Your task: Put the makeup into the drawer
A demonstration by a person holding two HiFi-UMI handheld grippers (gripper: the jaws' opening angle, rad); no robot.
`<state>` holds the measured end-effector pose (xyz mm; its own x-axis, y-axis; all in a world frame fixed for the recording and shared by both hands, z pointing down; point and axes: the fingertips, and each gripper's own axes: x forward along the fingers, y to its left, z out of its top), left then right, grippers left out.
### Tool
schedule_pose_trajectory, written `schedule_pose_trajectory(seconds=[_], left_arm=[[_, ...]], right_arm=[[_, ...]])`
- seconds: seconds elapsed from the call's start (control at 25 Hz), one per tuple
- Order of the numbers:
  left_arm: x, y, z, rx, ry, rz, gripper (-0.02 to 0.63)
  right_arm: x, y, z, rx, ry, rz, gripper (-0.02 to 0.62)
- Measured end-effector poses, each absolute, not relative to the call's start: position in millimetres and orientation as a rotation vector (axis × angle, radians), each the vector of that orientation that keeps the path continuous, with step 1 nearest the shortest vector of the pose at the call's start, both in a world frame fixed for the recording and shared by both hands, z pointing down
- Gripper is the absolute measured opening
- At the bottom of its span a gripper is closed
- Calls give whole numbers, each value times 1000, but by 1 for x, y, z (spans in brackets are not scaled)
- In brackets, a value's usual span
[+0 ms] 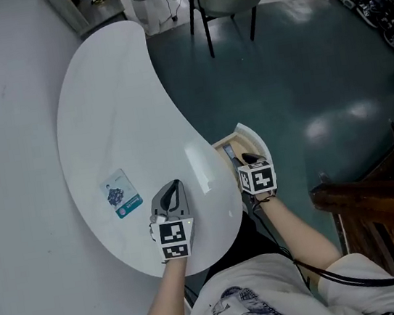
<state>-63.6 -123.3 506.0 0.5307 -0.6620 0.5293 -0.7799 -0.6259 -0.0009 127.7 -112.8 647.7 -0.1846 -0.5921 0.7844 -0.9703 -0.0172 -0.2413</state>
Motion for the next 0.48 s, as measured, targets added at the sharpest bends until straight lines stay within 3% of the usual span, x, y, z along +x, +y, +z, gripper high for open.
schedule_pose_trajectory(seconds=[0.48], left_arm=[[-143, -85, 443, 2562, -1372, 585, 46]], right_arm=[[21, -90, 518, 1614, -2110, 887, 132]])
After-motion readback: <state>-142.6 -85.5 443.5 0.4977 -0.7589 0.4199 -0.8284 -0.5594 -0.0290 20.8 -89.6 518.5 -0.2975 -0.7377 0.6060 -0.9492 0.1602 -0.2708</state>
